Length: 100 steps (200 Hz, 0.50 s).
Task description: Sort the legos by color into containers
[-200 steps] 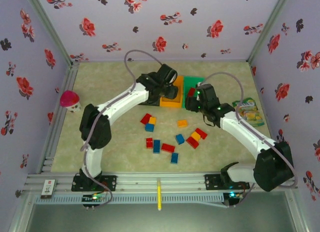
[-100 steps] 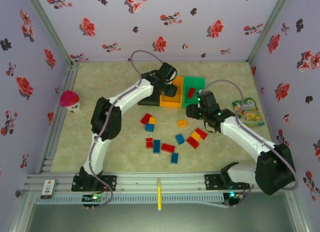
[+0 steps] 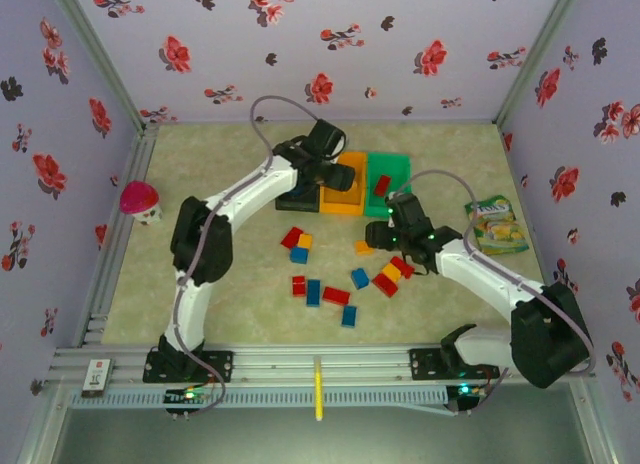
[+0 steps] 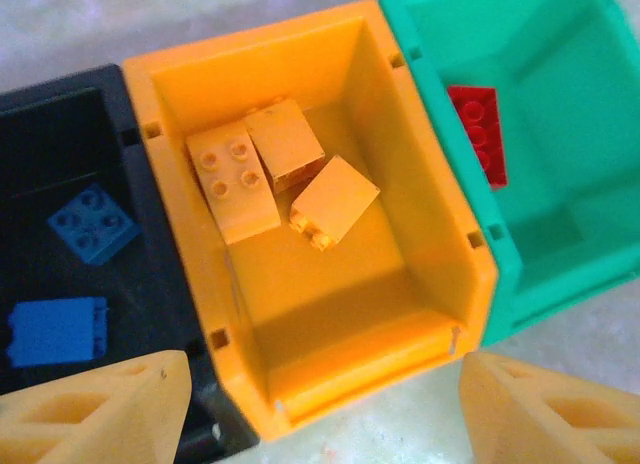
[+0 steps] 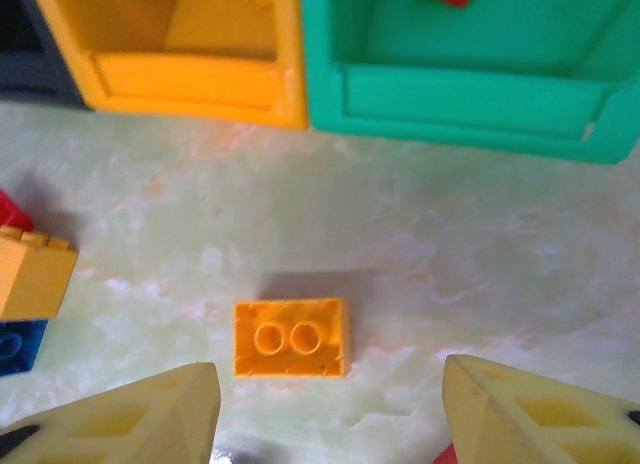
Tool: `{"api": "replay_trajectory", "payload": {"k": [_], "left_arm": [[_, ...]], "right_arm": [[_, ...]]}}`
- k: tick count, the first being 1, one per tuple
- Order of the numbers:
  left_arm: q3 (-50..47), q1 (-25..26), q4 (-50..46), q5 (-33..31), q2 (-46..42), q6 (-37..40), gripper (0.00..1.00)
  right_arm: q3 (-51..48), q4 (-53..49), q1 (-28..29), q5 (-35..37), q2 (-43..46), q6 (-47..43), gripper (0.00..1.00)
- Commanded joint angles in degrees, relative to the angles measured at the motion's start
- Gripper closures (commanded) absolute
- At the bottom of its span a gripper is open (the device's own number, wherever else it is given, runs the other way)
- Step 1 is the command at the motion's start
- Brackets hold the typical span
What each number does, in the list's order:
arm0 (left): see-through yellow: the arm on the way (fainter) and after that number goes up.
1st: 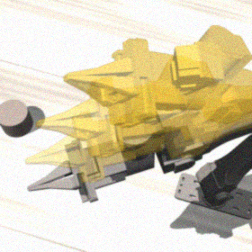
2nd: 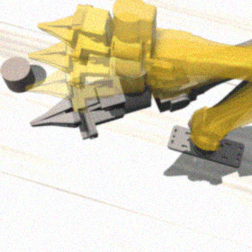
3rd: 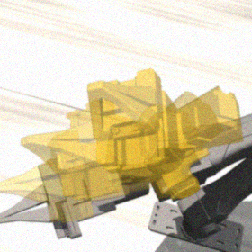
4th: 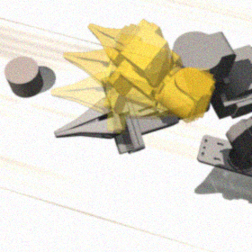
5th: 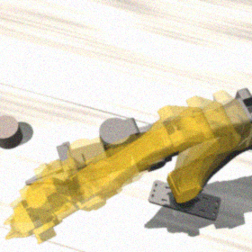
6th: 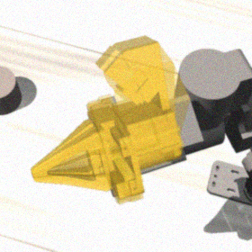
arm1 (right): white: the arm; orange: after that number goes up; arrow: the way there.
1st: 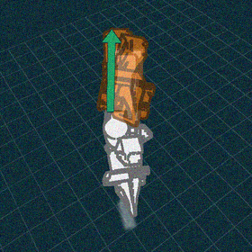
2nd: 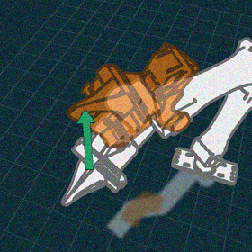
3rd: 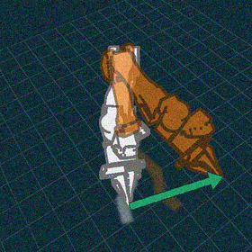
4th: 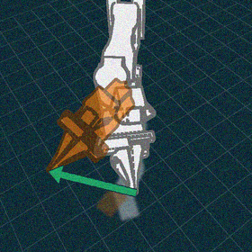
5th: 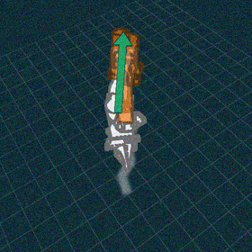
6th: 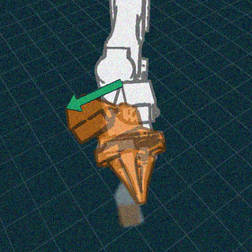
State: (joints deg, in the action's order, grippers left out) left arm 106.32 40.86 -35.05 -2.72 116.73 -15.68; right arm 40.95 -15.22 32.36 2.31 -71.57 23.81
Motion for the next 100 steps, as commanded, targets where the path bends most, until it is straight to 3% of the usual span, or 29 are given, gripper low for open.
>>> {"api": "replay_trajectory", "payload": {"k": [1, 51, 100], "left_arm": [[-5.4, -0.3, 3.8, 0.5, -10.5, 0.1, 0.28], [-21.3, -0.4, 6.8, -2.0, -25.7, 0.0, 0.27], [-37.3, -0.4, 10.9, 0.8, -39.2, 1.6, 0.25]], "right_arm": [[-2.2, 0.6, 3.4, 0.8, 1.3, -0.6, 0.39], [-6.0, 0.7, 11.0, 4.8, 0.7, 2.9, 0.41], [-6.5, 1.5, 16.1, 5.4, -2.0, 0.7, 0.43]]}}
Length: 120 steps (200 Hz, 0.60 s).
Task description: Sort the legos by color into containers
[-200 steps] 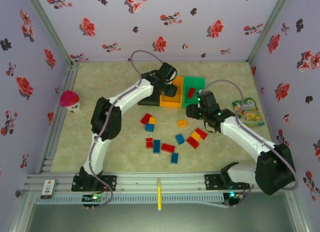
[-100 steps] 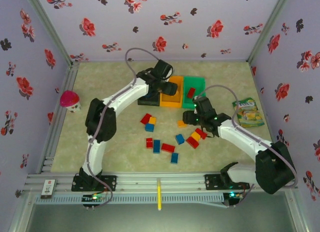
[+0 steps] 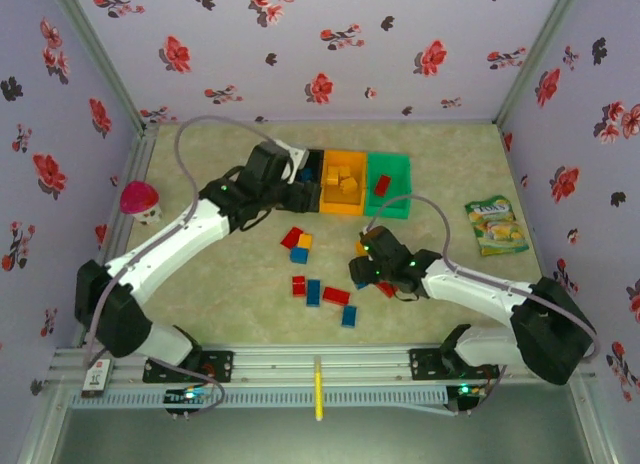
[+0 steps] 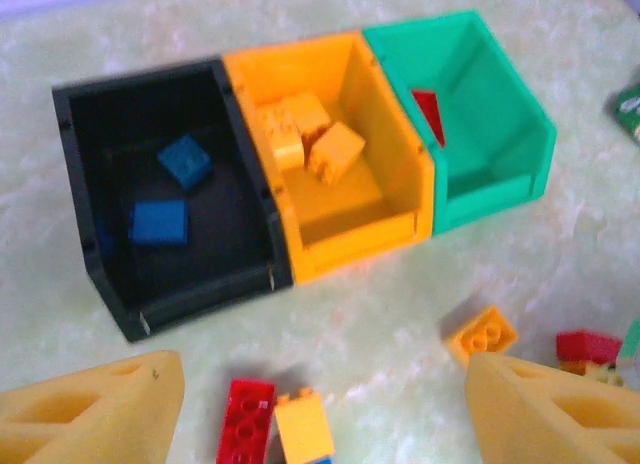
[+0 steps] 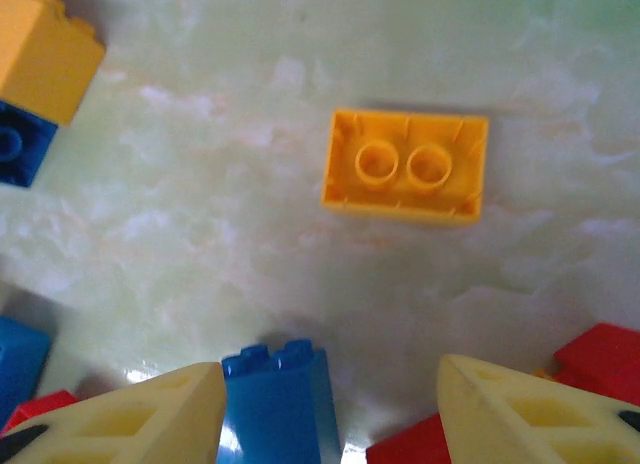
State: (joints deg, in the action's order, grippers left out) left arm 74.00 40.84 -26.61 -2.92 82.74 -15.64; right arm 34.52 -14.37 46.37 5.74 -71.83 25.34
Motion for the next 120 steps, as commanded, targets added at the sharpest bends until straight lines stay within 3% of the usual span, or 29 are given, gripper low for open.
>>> {"api": "replay_trajectory", "payload": {"k": [1, 64, 99, 120], "left_arm": [[-5.3, -0.4, 2.5, 1.0, -5.5, 1.5, 0.25], [-14.0, -0.3, 1.7, 2.9, -13.1, 1.6, 0.24], [-14.5, -0.3, 0.4, 2.9, -14.1, 1.2, 0.24], [-14.8, -0.3, -0.6, 2.9, -14.7, 0.9, 0.24]], "right_arm": [[0.0, 0.7, 2.2, 1.9, -1.8, -0.9, 0.43], [1.6, 0.5, 3.5, 3.8, -7.3, -0.7, 0.52], [2.8, -0.5, 3.8, 6.1, -7.6, -0.6, 0.69], [4.8, -2.2, 3.7, 7.3, -5.8, -1.8, 0.74]]}}
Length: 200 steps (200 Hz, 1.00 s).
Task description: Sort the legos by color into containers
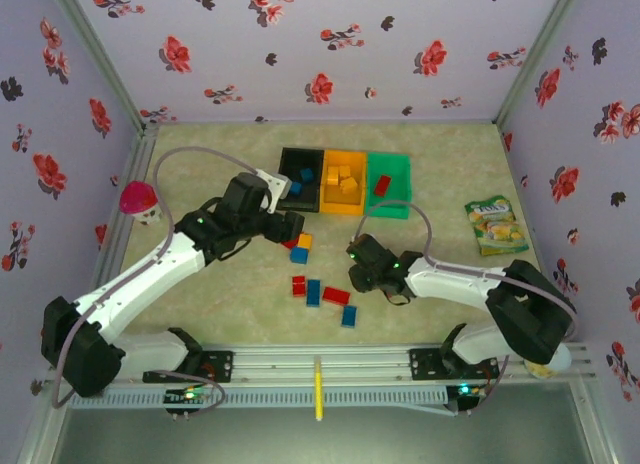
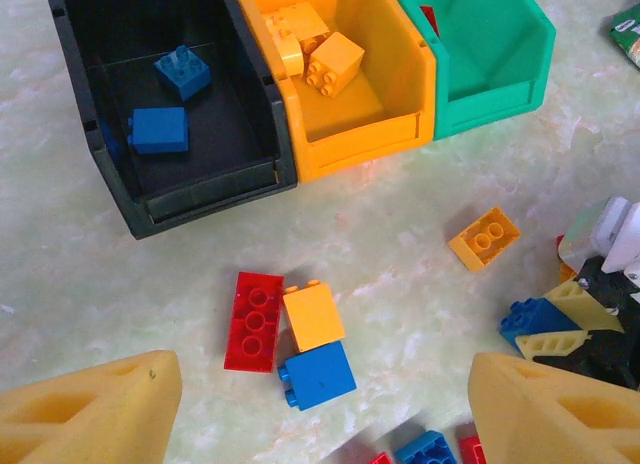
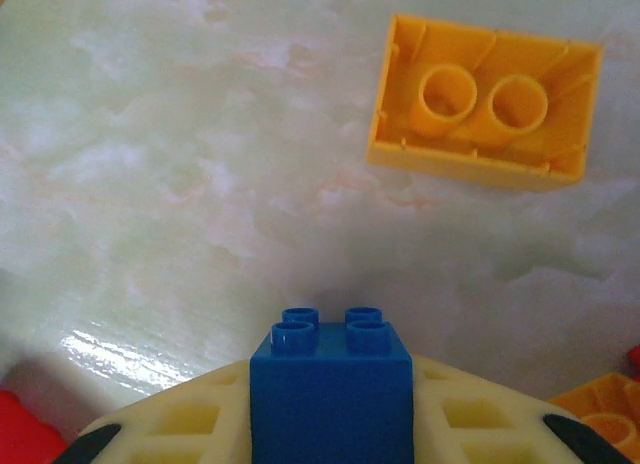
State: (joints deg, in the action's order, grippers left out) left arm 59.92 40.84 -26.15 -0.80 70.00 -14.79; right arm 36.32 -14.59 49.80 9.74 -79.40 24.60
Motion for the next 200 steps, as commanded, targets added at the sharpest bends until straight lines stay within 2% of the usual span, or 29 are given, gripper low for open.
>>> {"api": "replay_trajectory", "payload": {"k": [1, 38, 80, 111, 145, 200], "left_arm": [[-0.7, -0.3, -1.1, 0.8, -1.9, 0.1, 0.24], [-2.7, -0.3, -1.6, 1.3, -4.2, -1.3, 0.24], [-5.7, -0.2, -2.1, 3.3, -7.5, -3.6, 0.23], [-7.5, -0.1, -1.8, 3.3, -9.2, -4.8, 0.23], [-10.9, -0.2, -0.4, 3.2, -9.2, -5.7, 0.23], [-11.8, 0.0, 1.6, 3.3, -8.4, -10.6, 0.24]], "right_arm": [[3.1, -2.1, 0.4, 3.3, 1.8, -1.1, 0.74], [10.5, -3.7, 0.2, 4.8, 3.5, -5.7, 0.74], [25.0, -2.0, -2.9, 2.6, -3.0, -12.1, 0.75], [35.0, 2.4, -7.4, -3.2, -12.5, -14.8, 0.76], [46.5, 6.4, -9.7, -7.0, -24.2, -16.6, 0.76], [60.3, 9.3, -10.6, -7.6, -40.2, -15.5, 0.76]]}}
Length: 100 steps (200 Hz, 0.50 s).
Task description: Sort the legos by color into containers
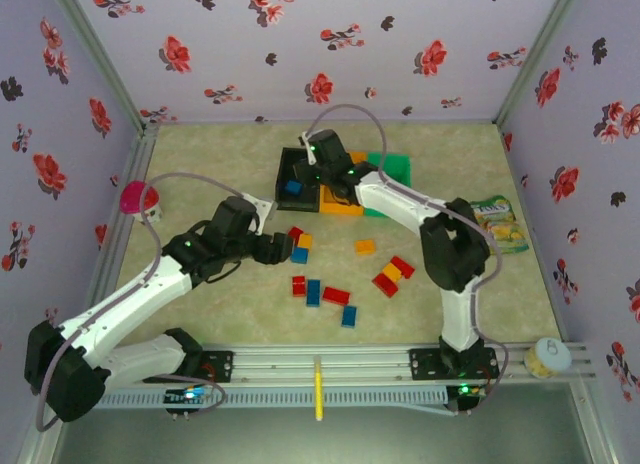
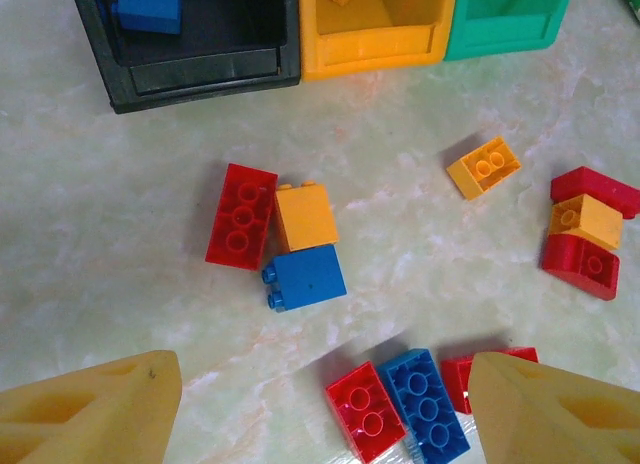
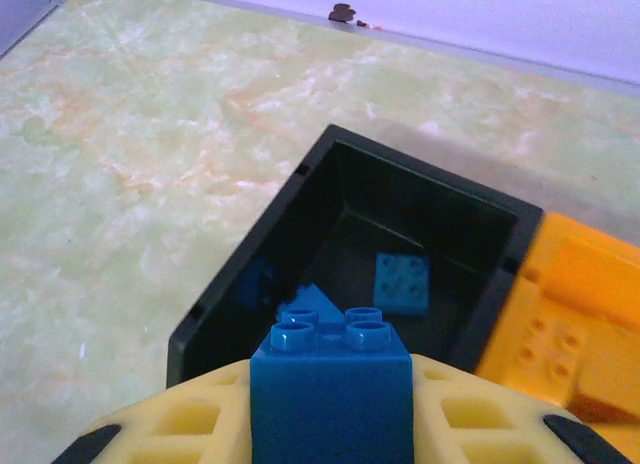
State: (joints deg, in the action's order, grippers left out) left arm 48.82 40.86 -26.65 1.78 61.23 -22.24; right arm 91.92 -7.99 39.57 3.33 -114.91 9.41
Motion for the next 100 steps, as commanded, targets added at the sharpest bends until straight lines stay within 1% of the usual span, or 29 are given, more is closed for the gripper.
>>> {"api": "replay_trajectory", "payload": {"k": [1, 21, 49, 69, 78, 92, 100], "left_arm": [[-0.7, 0.0, 2.1, 0.7, 0.4, -3.2, 0.24], [-0.4, 0.1, 1.6, 0.7, 0.4, -3.4, 0.25], [-0.3, 0.0, 0.4, 0.4, -0.1, -3.6, 0.25], [-0.3, 0.0, 0.4, 0.7, -0.3, -3.9, 0.25], [-0.3, 0.0, 0.2, 0.8, -0.2, -3.9, 0.25], [-0.1, 0.1, -0.1, 0.7, -0.1, -3.8, 0.25], [-0.1, 0.1, -0.2, 0.6, -0.1, -3.9, 0.25]], "right_arm": [[4.9, 2.8, -0.4, -1.3, -4.9, -0.3, 0.76], [6.3, 6.1, -0.7, -1.2, -8.4, 0.1, 0.76], [10.1, 5.8, -1.3, -1.0, -12.3, 0.6, 0.76], [12.6, 5.1, -1.8, -1.5, -14.3, 0.7, 0.73], [14.2, 4.2, -2.0, -1.8, -15.2, 0.7, 0.7], [17.1, 2.1, -2.4, -2.7, -16.3, 0.6, 0.58], [18.1, 1.0, -2.4, -2.8, -16.5, 0.5, 0.54]]}}
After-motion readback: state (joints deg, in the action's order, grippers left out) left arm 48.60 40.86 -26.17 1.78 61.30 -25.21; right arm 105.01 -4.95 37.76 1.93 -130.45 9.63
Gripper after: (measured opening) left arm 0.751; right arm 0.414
